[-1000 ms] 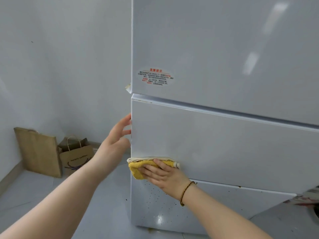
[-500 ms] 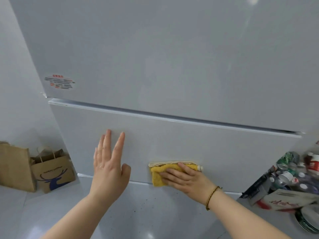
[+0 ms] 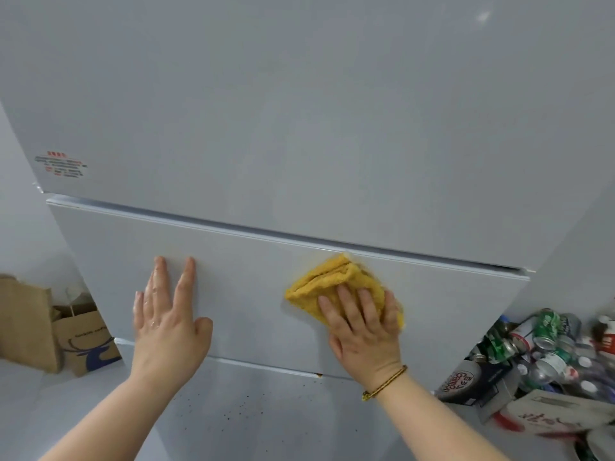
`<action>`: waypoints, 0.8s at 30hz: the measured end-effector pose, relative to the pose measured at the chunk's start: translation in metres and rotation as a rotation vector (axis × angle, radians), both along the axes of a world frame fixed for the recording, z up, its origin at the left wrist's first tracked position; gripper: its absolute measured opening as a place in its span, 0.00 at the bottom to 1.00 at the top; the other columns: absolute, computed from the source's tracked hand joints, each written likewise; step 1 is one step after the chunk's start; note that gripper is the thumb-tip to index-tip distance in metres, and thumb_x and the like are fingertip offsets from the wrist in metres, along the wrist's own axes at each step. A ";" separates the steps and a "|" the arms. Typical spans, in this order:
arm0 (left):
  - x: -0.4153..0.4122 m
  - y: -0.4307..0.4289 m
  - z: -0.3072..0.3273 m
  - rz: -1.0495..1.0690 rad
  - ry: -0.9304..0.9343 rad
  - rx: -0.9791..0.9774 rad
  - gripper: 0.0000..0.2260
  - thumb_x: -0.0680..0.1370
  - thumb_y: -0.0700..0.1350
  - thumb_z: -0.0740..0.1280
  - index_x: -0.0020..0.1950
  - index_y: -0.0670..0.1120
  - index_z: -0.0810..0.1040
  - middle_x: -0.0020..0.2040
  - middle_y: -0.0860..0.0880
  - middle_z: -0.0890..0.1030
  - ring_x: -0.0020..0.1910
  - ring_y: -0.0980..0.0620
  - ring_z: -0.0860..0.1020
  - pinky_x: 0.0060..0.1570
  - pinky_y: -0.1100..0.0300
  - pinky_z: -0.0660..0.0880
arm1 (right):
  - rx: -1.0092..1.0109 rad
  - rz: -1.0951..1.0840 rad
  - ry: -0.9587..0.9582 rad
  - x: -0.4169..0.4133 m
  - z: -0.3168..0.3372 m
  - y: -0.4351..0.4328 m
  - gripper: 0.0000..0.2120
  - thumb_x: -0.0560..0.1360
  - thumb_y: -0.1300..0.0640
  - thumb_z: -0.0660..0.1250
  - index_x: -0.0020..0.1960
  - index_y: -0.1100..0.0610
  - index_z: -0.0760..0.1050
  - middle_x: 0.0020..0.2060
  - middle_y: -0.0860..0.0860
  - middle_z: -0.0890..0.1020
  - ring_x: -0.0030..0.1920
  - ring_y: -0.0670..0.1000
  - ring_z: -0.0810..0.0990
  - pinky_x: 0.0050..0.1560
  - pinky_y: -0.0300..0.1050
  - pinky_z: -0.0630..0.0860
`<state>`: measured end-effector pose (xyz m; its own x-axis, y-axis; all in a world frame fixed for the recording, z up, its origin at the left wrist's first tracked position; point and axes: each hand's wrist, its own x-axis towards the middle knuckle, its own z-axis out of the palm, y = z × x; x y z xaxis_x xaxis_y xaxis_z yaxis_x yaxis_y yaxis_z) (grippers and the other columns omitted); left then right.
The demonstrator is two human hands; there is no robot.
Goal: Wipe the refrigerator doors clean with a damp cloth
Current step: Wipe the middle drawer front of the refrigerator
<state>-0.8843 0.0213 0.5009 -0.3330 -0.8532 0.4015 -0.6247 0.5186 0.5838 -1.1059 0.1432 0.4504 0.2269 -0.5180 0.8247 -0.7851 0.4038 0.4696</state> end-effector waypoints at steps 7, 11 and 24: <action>-0.028 0.033 -0.013 -0.154 -0.072 -0.203 0.32 0.68 0.43 0.56 0.72 0.44 0.57 0.71 0.37 0.58 0.71 0.46 0.46 0.68 0.65 0.35 | 0.567 -0.010 0.438 -0.018 -0.044 0.032 0.29 0.74 0.53 0.54 0.72 0.54 0.49 0.66 0.42 0.60 0.70 0.51 0.55 0.73 0.55 0.36; -0.052 0.049 -0.025 -0.194 -0.067 -0.257 0.32 0.65 0.44 0.54 0.71 0.46 0.58 0.70 0.35 0.61 0.69 0.46 0.45 0.68 0.58 0.42 | 0.272 0.085 0.225 -0.048 0.009 0.056 0.20 0.79 0.61 0.48 0.69 0.49 0.59 0.67 0.44 0.64 0.73 0.50 0.52 0.74 0.56 0.45; -0.138 0.123 -0.013 -0.419 0.052 -0.557 0.31 0.67 0.41 0.54 0.71 0.49 0.53 0.69 0.41 0.59 0.74 0.58 0.40 0.72 0.55 0.41 | -0.097 0.029 -0.212 -0.068 0.029 0.116 0.13 0.76 0.64 0.55 0.58 0.54 0.68 0.58 0.54 0.69 0.57 0.55 0.68 0.60 0.47 0.60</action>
